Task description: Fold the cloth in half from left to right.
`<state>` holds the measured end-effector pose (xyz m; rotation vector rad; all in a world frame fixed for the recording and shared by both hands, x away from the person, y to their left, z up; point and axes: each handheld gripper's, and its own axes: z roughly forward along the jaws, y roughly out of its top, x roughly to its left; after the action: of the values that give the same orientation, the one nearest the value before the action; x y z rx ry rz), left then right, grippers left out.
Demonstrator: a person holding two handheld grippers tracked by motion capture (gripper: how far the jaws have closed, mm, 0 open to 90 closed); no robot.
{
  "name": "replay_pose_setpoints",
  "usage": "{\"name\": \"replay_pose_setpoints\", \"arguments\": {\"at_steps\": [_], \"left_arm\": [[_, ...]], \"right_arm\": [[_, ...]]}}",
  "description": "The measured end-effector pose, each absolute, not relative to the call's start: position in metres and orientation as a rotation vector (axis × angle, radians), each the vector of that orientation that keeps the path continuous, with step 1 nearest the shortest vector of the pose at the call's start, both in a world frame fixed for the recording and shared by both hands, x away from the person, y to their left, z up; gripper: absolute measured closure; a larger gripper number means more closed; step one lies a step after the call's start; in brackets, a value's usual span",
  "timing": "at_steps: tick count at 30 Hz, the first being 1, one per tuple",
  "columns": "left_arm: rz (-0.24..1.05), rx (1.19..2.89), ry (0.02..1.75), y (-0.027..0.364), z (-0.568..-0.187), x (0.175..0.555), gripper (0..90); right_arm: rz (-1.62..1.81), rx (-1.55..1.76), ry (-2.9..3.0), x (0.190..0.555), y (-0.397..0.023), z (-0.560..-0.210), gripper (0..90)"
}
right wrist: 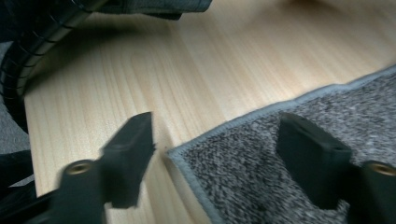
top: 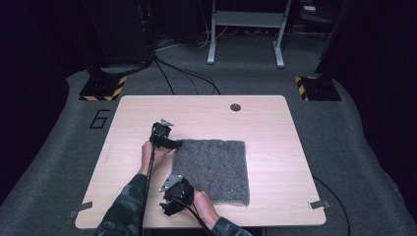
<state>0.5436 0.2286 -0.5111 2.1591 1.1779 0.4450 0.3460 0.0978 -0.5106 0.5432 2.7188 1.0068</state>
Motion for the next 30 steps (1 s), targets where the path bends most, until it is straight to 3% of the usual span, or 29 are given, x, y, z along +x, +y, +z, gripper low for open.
{"name": "replay_pose_setpoints", "arguments": {"at_steps": [7,19,25,30], "left_arm": [[0.451,2.173,1.133,0.225,-0.514,0.544,38.4],[0.431,2.190,1.066,0.221,-0.512,0.539,70.9],[0.430,2.177,1.061,0.222,-0.513,0.538,84.3],[0.429,2.194,1.050,0.221,-0.513,0.537,87.5]], "right_arm": [[0.983,0.586,2.706,0.345,0.100,-0.513,46.3],[1.018,0.630,2.706,0.345,0.093,-0.514,72.2],[1.028,0.653,2.702,0.346,0.090,-0.514,79.4],[1.035,0.672,2.691,0.346,0.089,-0.515,82.4]]}}
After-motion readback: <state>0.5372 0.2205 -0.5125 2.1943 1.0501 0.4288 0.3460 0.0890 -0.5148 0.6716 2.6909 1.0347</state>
